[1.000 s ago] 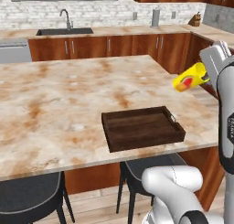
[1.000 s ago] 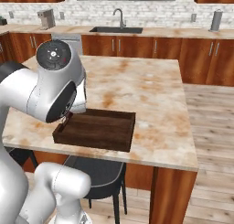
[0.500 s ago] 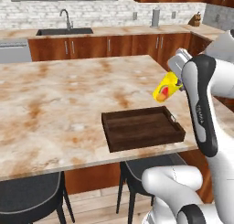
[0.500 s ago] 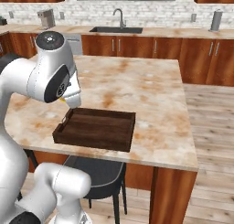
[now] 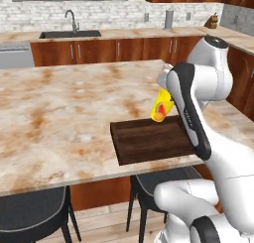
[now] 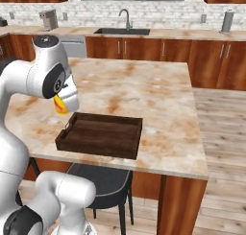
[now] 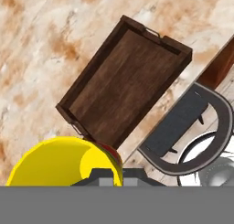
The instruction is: There is a tray on the dining counter. Grab the cup, mug, and pitcher and place them on the tray. The pitcher may be placed next to the tray if it cannot fit the tray.
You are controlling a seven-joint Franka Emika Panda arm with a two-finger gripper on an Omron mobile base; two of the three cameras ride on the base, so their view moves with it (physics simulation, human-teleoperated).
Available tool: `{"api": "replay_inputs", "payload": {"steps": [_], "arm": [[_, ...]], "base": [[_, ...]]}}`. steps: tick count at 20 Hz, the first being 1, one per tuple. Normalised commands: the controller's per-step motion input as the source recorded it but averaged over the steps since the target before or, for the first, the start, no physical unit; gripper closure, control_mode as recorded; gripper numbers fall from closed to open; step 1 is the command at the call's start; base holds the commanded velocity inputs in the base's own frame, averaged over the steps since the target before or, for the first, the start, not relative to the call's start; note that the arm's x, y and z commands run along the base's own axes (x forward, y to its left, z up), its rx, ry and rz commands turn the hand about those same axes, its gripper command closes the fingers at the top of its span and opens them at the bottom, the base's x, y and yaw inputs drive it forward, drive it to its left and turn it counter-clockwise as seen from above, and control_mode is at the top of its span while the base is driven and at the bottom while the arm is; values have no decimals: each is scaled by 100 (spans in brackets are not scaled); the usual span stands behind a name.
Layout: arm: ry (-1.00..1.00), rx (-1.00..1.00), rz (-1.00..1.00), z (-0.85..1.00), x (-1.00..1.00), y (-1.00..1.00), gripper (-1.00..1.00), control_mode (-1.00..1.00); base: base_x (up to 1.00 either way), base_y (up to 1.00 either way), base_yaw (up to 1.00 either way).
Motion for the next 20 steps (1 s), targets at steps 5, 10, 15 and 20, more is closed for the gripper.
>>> {"api": "replay_inputs", "payload": {"steps": [5,10,15,20], "arm": [[13,-4,5,-25,34,1,100,-100],[12,-9,4,-31,45,20,100,-100],[11,-10,0,-24,46,37,100,-100],[3,-3,0,-39,44,16,100,-100]], "base": [[0,0,0],[0,0,0],[0,0,0],[0,0,0]]}}
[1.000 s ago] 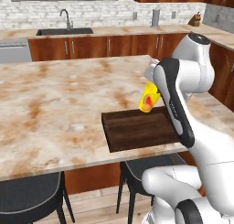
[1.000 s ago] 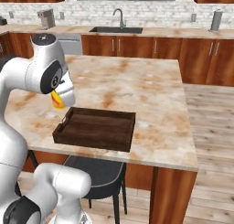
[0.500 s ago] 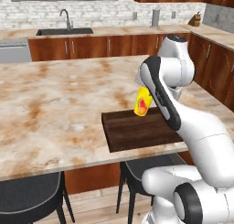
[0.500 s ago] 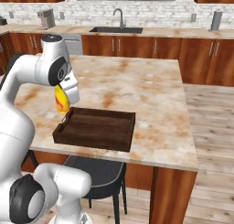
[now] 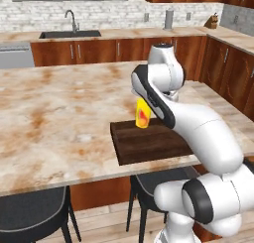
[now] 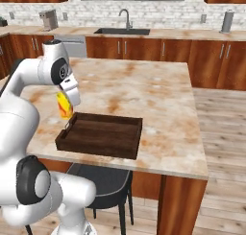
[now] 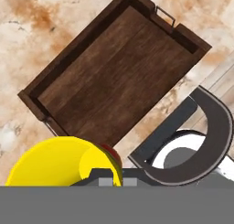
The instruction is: There is a tray on the dining counter. Grab the cup, mug, and pitcher and place them on the tray. The pitcher may be placed next to the tray if it cannot fit the tray.
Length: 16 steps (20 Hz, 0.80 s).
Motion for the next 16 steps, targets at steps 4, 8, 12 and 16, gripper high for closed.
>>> {"api": "replay_inputs", "payload": {"steps": [4,8,12,16], "arm": [[0,0,0,-49,49,1,100,-100],[0,0,0,-40,38,0,100,-100],[0,0,0,-38,32,0,100,-100],[0,0,0,-41,35,0,100,-100]], "base": [[0,0,0],[0,0,0],[0,0,0],[0,0,0]]}}
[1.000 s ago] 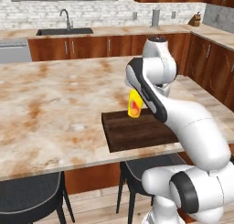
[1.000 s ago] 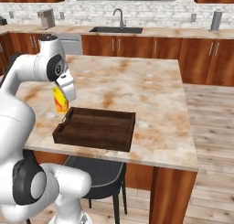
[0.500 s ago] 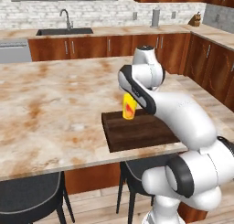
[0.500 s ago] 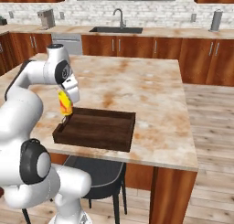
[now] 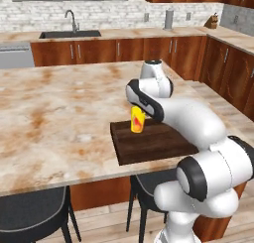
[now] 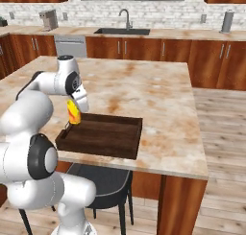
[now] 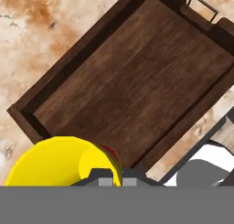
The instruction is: There is a tray on the dining counter. Grab the cup, mug, and pitcher and place them on the tray. The pitcher may be placed next to the tray if it cannot fit the tray.
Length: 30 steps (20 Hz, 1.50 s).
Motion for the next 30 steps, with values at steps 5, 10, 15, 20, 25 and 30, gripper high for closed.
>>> {"api": "replay_inputs", "payload": {"steps": [5,10,15,20,25,30], "arm": [[0,0,0,-36,35,1,100,-100],[0,0,0,-26,30,14,100,-100],[0,0,0,-21,27,24,100,-100],[0,0,0,-24,24,6,100,-100],[0,0,0,-29,24,8,100,-100],[0,0,0,-24,28,8,100,-100]], "base": [[0,0,0],[0,0,0],[0,0,0],[0,0,0],[0,0,0],[0,0,0]]}}
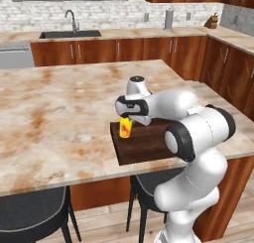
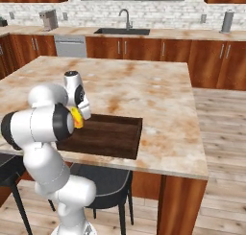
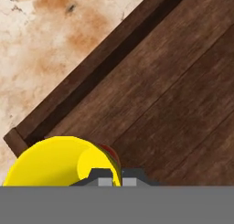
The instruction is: There is a tray on the dining counter. Grab the cup, mug, and pitcher and place them on the tray. The pitcher may be placed next to the tray if it cannot fit the tray.
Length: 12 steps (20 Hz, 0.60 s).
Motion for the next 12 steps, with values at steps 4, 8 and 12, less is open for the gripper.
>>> {"api": "replay_inputs", "payload": {"steps": [4,8,12], "arm": [[0,0,0,-15,28,3,100,-100],[0,0,0,-13,31,1,100,-100],[1,0,0,-9,31,0,100,-100]], "base": [[0,0,0],[0,0,0],[0,0,0]]}}
